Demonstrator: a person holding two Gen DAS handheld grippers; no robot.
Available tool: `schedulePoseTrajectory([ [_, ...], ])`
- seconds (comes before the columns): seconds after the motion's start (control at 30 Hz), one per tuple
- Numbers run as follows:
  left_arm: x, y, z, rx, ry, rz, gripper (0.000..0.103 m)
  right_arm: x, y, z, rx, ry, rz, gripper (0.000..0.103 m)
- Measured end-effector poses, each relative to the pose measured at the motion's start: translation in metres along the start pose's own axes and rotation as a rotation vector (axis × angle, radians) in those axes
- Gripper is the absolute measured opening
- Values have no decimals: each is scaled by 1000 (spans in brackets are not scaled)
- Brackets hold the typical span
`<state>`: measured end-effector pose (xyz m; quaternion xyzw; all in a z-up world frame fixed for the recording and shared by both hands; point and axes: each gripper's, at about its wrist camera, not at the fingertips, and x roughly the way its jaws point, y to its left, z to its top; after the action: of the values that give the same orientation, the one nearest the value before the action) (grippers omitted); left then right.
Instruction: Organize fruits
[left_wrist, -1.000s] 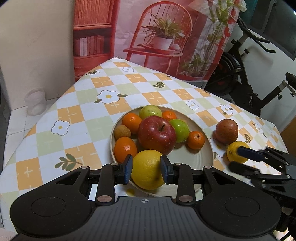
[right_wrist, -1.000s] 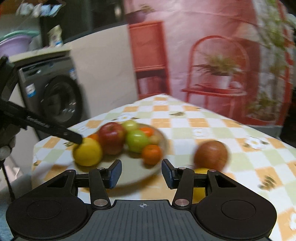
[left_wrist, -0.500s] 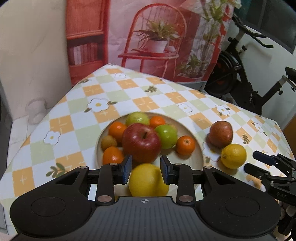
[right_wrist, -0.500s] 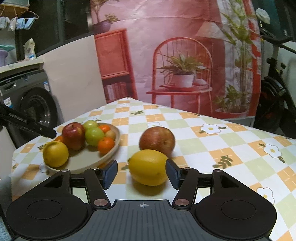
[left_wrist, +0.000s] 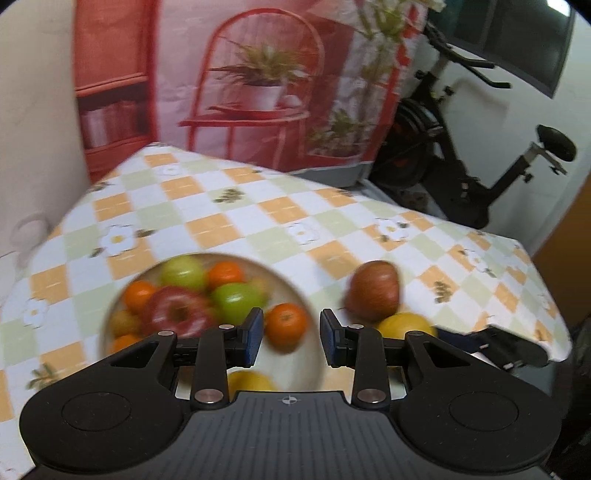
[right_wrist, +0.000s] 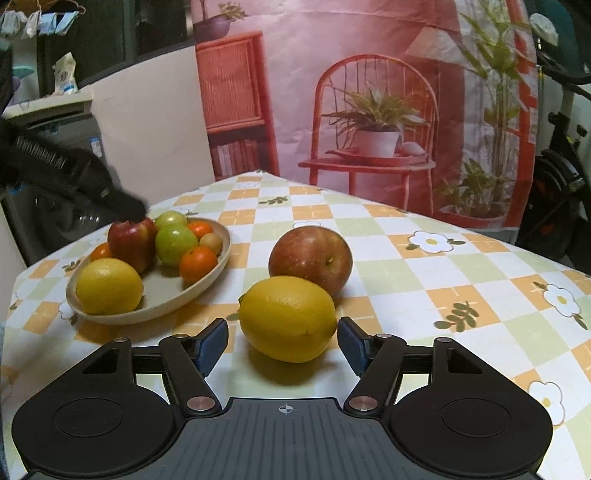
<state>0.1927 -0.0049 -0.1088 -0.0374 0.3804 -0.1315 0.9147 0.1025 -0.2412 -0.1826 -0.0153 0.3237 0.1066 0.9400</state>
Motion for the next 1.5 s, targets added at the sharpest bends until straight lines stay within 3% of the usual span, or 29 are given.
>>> schedulePoseTrajectory([
  [0.37, 59, -49, 0, 15, 108, -173, 35, 13, -4, -1, 35, 47, 5, 57],
  [0.6, 76, -62, -2, 41, 150, -216, 35, 12, -8, -3, 56, 46, 16, 56],
  [1.5, 72, -59, -2, 63, 169, -228, 35, 9, -11, -4, 69, 42, 65, 52],
])
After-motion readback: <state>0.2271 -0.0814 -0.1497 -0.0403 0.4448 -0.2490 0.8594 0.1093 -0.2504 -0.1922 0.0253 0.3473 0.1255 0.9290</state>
